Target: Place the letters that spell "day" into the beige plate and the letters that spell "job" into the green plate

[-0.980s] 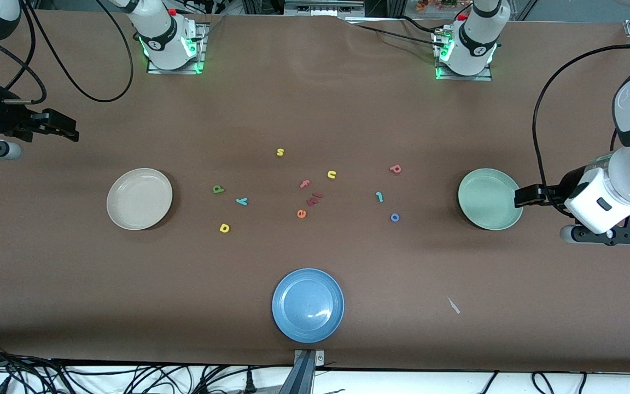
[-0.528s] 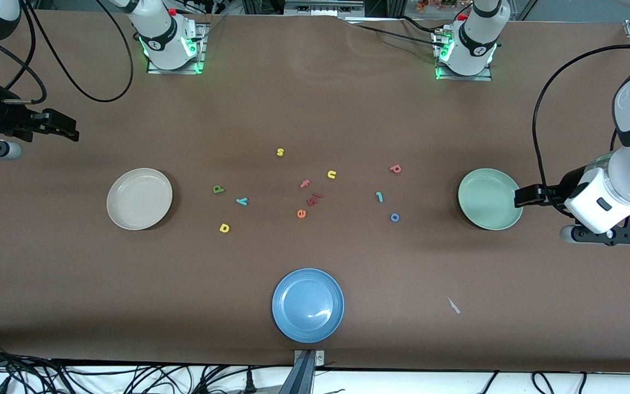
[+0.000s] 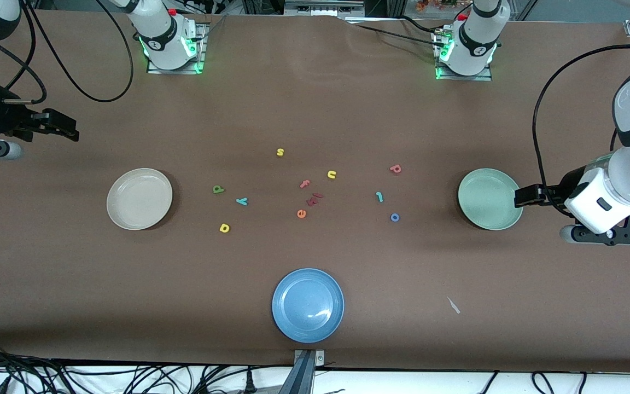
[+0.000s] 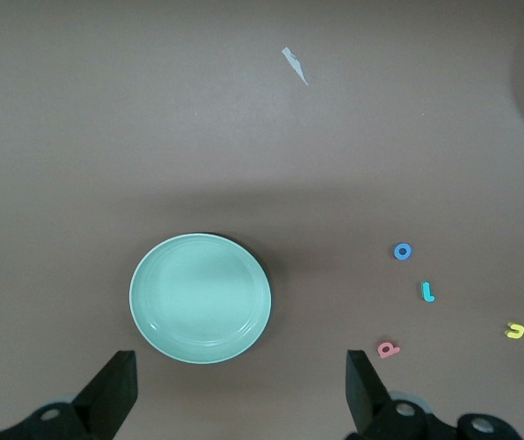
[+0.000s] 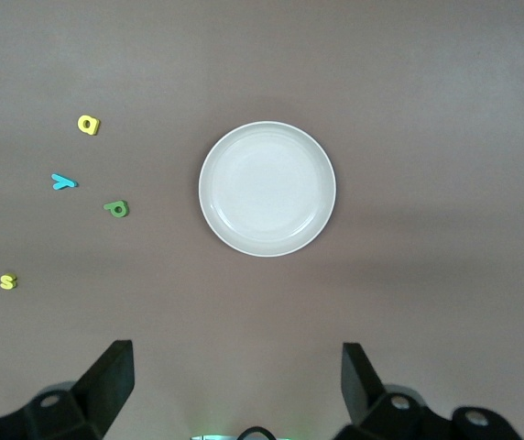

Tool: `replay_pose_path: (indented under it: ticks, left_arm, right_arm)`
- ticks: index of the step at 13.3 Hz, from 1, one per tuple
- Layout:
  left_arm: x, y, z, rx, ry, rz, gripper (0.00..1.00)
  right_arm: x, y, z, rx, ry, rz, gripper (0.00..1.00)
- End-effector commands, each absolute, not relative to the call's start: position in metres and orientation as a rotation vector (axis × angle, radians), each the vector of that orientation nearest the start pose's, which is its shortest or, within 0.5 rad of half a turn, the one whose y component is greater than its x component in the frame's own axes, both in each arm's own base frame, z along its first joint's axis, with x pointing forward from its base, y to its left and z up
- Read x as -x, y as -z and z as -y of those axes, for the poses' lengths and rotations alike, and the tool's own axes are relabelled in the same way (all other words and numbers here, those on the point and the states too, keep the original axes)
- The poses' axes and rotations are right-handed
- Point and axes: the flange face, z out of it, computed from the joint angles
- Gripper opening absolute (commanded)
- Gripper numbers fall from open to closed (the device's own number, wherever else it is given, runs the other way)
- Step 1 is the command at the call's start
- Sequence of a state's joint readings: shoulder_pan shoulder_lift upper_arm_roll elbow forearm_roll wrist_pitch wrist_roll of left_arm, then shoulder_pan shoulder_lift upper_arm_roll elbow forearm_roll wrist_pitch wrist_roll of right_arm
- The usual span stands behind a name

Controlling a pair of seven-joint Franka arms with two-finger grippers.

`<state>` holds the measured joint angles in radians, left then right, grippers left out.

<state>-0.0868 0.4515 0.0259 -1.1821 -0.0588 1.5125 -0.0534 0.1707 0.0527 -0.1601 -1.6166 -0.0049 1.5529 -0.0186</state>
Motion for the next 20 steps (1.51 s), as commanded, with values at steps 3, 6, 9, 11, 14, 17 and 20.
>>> replay_pose_path:
  ticks: [3,6,9,11,14,17,20]
  left_arm:
    - [-0.668,-0.527,0.050,3.203,-0.209,-0.023,1.00]
    - [-0.668,-0.527,0.050,3.201,-0.209,-0.023,1.00]
    - [-0.668,-0.527,0.051,3.201,-0.209,-0.023,1.00]
    - [-0.668,-0.527,0.051,3.201,-0.209,-0.023,1.00]
    - [-0.668,-0.527,0.051,3.201,-0.209,-0.023,1.00]
    - [-0.666,-0.535,0.056,3.203,-0.188,-0.037,1.00]
    - [-0.663,-0.553,0.060,3.208,-0.137,-0.053,1.00]
  right_arm:
    - [-0.560,-0.574,-0.007,3.126,-0.189,0.061,1.00]
    - [-0.559,-0.573,-0.007,3.128,-0.198,0.059,1.00]
    - [-0.559,-0.573,-0.007,3.128,-0.198,0.059,1.00]
    - [-0.559,-0.574,-0.007,3.126,-0.198,0.059,1.00]
    - [-0.559,-0.573,-0.007,3.126,-0.201,0.059,1.00]
    - [-0.558,-0.573,-0.007,3.126,-0.203,0.054,1.00]
    - [-0.558,-0.574,-0.009,3.126,-0.201,0.056,1.00]
